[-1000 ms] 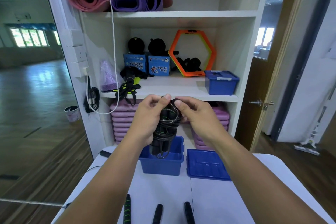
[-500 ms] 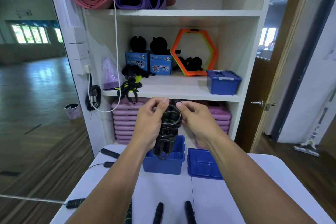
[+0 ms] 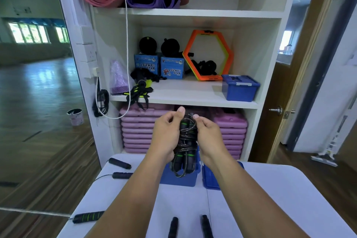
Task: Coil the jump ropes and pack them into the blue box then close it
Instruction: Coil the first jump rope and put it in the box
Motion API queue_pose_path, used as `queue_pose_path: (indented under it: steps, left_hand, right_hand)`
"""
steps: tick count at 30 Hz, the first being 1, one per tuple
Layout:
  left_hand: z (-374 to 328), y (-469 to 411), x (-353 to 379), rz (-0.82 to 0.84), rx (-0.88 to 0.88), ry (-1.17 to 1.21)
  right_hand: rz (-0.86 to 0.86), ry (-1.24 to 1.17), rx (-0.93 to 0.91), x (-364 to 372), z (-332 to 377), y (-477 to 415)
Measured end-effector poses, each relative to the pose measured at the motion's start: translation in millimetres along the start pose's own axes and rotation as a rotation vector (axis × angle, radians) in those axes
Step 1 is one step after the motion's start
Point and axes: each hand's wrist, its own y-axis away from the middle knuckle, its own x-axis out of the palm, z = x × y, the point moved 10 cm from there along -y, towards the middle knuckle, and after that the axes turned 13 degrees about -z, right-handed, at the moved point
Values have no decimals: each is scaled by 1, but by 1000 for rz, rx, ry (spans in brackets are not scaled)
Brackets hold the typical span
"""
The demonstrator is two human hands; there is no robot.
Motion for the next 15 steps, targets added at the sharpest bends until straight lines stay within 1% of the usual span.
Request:
queue_pose_path:
  steps: [3,6,10,13,15]
  left_hand:
    - [7,-6,-8,-29,-60,25]
    - [9,-12,-17,-63,-93,34]
    - [13,-21,-33,-89,-123,31]
    - [19,-29,-46,-101,-112,28]
    - [16,-34,-53,-104,-74,58]
  right_hand:
    - [-37,-65,36,11,-10,4]
    - [-74,-87,35,19,-15,4]
    - [-97,-69,-26,32,-18,7]
    - [-101,-44,-74,43,-20,9]
    - [-105,-19,-98,51,-20,8]
